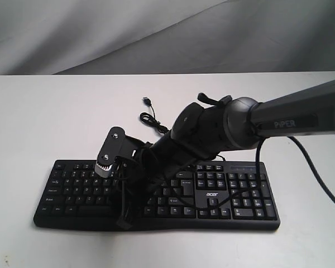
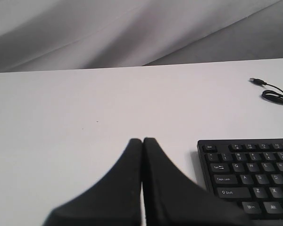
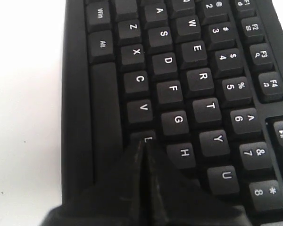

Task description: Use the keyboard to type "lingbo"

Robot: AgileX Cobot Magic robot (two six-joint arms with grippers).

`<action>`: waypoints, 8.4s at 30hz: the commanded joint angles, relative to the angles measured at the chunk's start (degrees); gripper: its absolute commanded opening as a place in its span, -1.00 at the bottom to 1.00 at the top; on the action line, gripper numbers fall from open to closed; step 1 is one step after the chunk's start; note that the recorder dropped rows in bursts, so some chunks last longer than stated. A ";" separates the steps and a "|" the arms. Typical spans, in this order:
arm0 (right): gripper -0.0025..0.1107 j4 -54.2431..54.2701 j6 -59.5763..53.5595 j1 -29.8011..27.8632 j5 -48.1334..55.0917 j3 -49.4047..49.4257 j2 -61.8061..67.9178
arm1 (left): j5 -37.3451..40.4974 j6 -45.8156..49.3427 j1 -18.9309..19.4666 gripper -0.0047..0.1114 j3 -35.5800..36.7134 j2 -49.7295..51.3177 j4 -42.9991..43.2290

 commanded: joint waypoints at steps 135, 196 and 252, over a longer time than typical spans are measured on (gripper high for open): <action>-0.96 -11.84 10.94 -5.63 2.80 -0.09 -4.60 | -0.34 -0.12 0.06 -0.91 0.28 0.38 -0.21; -0.96 -4.93 3.95 -6.52 -1.92 1.98 -1.92 | -0.34 -0.12 0.06 -0.91 0.28 0.38 -0.21; -0.96 -10.53 22.86 -6.72 -6.35 1.98 -49.55 | -0.34 -0.12 0.06 -0.91 0.28 0.38 -0.21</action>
